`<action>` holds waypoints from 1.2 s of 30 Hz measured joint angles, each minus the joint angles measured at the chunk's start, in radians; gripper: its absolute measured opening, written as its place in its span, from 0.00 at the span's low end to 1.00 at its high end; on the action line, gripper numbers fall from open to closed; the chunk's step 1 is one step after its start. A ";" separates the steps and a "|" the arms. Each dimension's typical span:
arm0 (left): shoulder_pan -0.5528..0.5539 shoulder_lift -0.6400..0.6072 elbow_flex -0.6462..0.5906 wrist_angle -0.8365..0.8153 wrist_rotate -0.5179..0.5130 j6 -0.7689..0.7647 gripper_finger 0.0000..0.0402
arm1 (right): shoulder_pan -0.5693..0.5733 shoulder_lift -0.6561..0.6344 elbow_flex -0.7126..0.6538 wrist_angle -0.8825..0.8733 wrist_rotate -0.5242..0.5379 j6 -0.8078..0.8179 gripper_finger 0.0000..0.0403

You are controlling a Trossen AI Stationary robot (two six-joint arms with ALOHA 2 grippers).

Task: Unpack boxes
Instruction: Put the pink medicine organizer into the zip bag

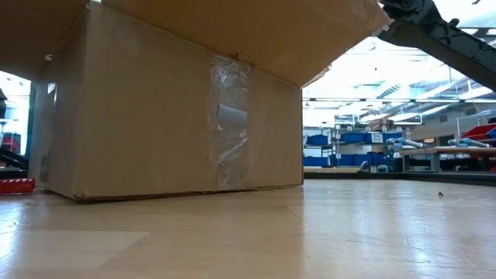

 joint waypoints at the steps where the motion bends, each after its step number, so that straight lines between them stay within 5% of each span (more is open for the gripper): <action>1: 0.000 0.000 0.000 0.000 0.000 0.000 0.01 | -0.002 0.002 -0.012 0.001 -0.003 0.001 0.76; 14: 0.000 0.000 0.000 0.001 0.014 0.000 0.01 | -0.007 -0.008 -0.223 0.071 -0.086 0.037 0.74; 24: 0.000 0.000 0.000 0.006 0.019 0.006 0.01 | -0.007 -0.006 -0.228 0.081 -0.117 0.030 0.43; 36: 0.000 0.006 0.000 0.005 0.019 0.002 0.01 | 0.000 -0.031 -0.017 -0.041 -0.121 -0.153 0.43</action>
